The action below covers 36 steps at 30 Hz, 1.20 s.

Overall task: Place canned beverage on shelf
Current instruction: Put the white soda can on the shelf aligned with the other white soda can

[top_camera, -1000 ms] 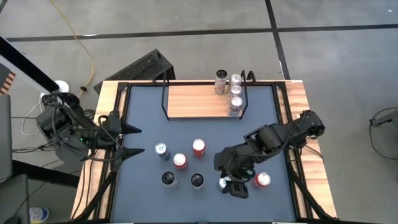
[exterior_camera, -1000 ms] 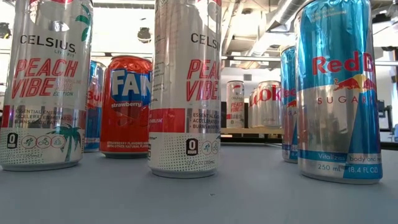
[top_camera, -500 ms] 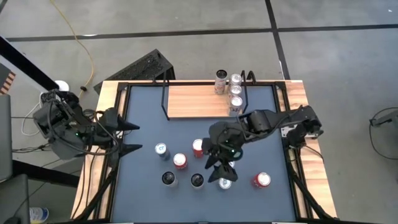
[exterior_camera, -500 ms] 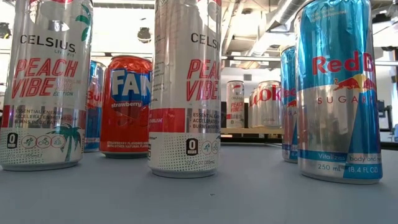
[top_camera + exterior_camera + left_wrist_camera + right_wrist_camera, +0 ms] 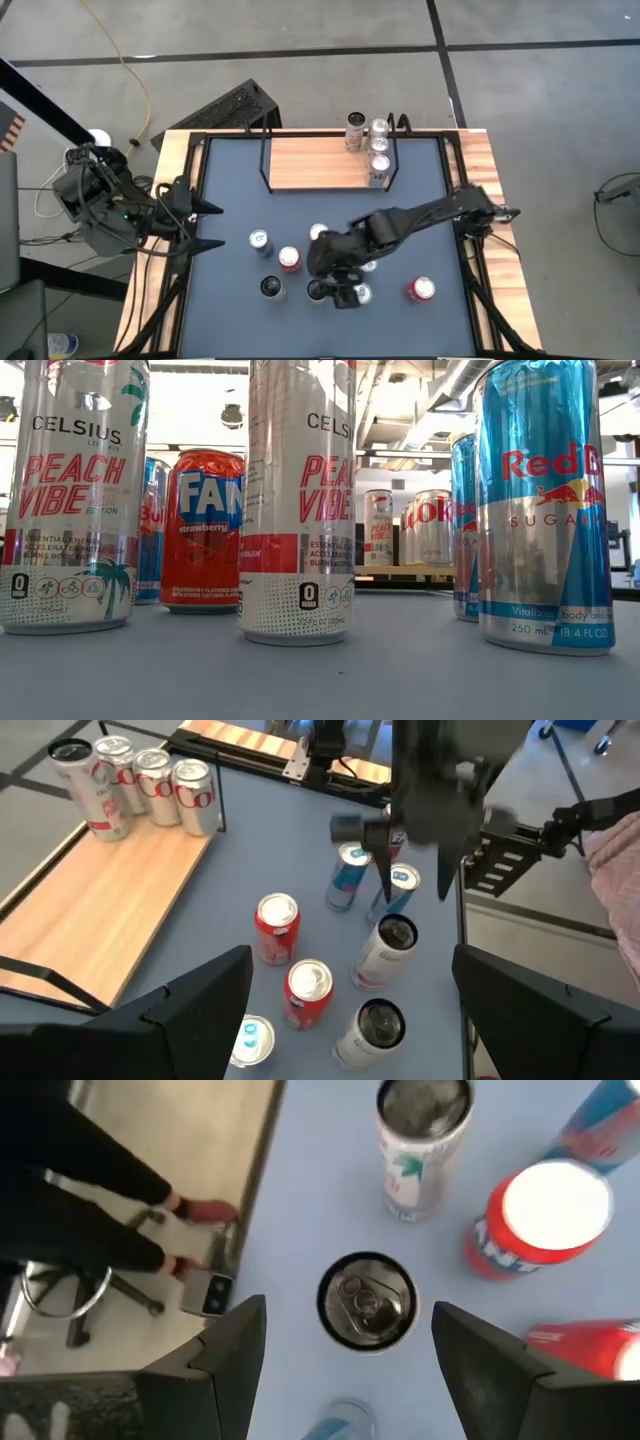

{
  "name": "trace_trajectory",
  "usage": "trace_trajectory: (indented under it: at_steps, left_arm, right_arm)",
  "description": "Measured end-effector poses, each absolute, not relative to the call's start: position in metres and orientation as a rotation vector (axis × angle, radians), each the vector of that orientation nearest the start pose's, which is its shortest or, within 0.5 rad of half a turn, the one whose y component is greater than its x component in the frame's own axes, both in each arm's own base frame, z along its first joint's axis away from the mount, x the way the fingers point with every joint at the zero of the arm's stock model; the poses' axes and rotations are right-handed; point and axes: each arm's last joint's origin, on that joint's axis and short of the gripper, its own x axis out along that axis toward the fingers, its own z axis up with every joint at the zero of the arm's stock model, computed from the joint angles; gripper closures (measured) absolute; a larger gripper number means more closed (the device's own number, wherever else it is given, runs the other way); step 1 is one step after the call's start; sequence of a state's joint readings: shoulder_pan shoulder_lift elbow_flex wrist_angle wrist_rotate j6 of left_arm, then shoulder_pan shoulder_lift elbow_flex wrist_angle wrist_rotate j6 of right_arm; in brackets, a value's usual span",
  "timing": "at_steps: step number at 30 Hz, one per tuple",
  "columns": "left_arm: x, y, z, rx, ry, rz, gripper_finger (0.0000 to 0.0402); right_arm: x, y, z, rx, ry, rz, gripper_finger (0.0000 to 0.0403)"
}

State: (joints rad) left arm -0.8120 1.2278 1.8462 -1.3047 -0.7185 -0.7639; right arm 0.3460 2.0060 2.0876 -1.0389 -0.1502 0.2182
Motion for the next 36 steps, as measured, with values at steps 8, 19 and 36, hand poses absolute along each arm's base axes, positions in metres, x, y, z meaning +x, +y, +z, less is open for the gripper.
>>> trace_trajectory:
  at_steps: [8,19,36]
  left_arm:
    - [0.126,-0.105,0.484,-0.243,0.515,0.113,0.0069]
    - [0.126,-0.105,0.483,-0.239,0.518,0.116,0.0069]
    - [0.126,-0.105,0.483,-0.236,0.521,0.119,0.0069]
  right_arm:
    - [0.413,0.16,0.314,0.068,1.062,0.339,0.0133]
    - [0.416,0.155,0.319,0.106,1.031,0.316,0.0133]
    - [0.414,0.145,0.345,-0.077,0.987,0.474,0.0132]
